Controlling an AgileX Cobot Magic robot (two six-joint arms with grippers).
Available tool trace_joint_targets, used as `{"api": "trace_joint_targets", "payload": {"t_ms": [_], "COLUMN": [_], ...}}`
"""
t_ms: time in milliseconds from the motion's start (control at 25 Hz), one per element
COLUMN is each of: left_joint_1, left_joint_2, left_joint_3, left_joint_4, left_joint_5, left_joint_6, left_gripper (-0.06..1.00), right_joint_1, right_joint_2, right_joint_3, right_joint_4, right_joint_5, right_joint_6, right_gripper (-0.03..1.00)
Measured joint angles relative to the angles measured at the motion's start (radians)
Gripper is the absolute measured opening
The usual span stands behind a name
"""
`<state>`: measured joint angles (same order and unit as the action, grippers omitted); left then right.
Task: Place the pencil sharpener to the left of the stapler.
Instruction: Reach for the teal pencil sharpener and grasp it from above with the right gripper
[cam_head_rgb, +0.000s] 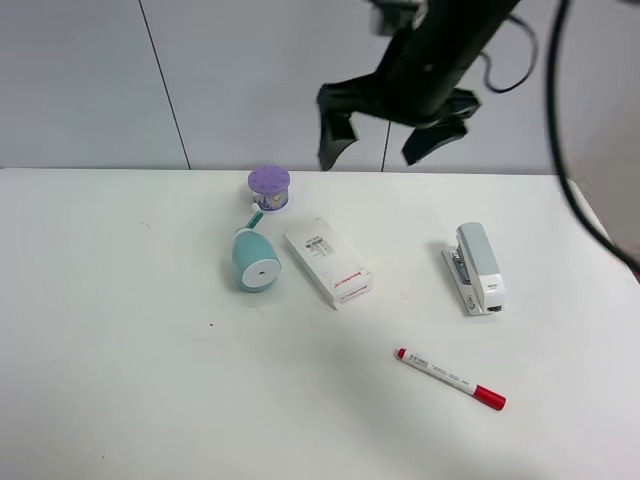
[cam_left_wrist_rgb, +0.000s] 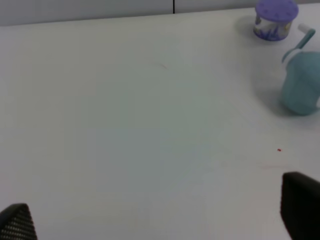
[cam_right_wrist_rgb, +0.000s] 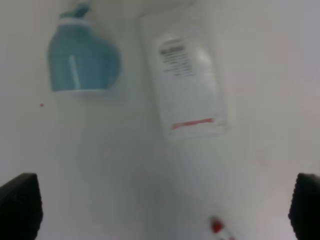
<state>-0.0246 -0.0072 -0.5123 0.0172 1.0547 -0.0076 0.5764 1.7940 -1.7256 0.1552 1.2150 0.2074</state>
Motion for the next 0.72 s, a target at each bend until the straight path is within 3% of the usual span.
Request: {"api": "trace_joint_targets", "payload": {"t_ms": [320, 720], "left_joint_1": [0.0, 0.0], "left_joint_2": [0.0, 0.0], "left_joint_3": [0.0, 0.0], "left_joint_4": [0.0, 0.0], "left_joint_5": [0.0, 0.0], "left_joint_6": [0.0, 0.001], "left_gripper": [0.99, 0.99], "right_joint_1": [0.16, 0.224], "right_joint_2": [0.219, 0.343], "right_joint_3": [-0.161, -0.206], "right_joint_4": [-0.064, -0.193], "right_joint_5": [-0.017, -0.051], "right_joint_6": [0.131, 0.302], "right_gripper": [0.99, 0.99]}}
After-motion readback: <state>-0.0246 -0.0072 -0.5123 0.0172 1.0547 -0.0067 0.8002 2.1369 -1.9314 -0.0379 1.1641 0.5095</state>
